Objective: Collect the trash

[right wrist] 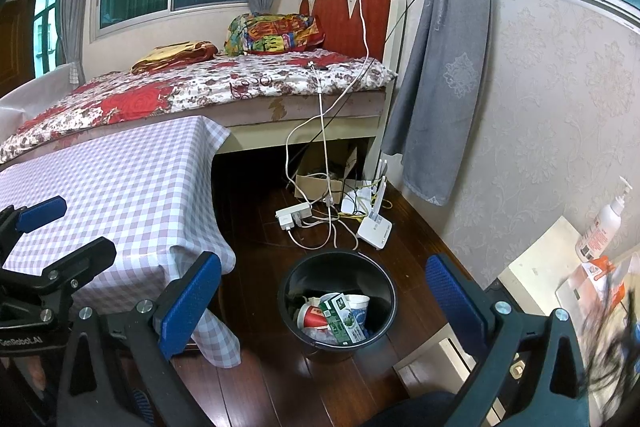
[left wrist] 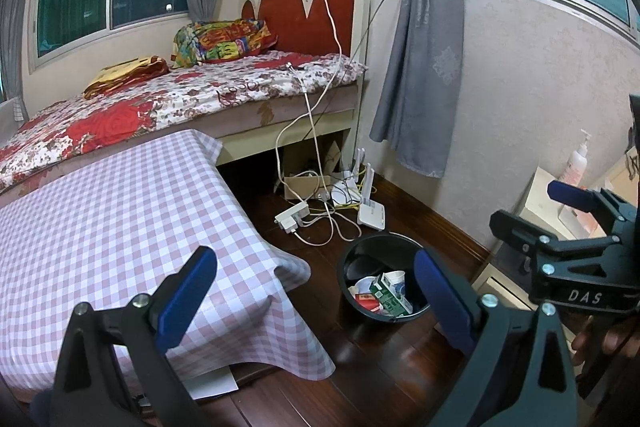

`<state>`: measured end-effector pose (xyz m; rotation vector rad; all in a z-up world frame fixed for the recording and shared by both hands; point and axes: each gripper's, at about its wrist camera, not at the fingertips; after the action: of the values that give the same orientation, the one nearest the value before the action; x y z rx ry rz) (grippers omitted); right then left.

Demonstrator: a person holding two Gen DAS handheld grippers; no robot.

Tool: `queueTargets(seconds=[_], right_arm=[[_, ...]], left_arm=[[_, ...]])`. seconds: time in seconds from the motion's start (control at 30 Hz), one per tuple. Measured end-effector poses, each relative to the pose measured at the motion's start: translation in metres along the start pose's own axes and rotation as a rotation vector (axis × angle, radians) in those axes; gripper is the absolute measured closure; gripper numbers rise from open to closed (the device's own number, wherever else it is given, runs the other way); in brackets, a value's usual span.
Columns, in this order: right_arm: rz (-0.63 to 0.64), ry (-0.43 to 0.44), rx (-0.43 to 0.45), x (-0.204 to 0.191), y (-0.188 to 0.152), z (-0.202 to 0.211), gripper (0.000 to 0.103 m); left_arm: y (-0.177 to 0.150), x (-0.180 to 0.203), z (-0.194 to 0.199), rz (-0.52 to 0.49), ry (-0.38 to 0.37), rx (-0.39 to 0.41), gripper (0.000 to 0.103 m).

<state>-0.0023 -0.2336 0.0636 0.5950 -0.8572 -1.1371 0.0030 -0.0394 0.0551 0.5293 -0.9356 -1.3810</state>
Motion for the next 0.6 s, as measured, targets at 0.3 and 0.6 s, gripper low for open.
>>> queueTargets(seconds=[0.3, 0.6], right_arm=[[0.004, 0.003, -0.008, -0.0031, -0.0057, -0.0014, 0.000], [0.004, 0.004, -0.008, -0.0030, -0.0069, -0.0015, 0.000]], left_arm=[[0.0024, -0.0001, -0.0007, -0.002, 0.007, -0.004, 0.003], [0.0014, -0.0052, -0.0081, 0.006, -0.015, -0.034, 0.003]])
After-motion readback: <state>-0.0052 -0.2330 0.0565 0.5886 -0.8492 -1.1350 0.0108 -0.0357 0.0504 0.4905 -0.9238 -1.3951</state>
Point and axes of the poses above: each gripper's, at about its wrist camera, not at the fingertips, and z roughly against the way its jaws point, x to its right, y to its top, and after that the axes turned 14 degrees about z, right-handed
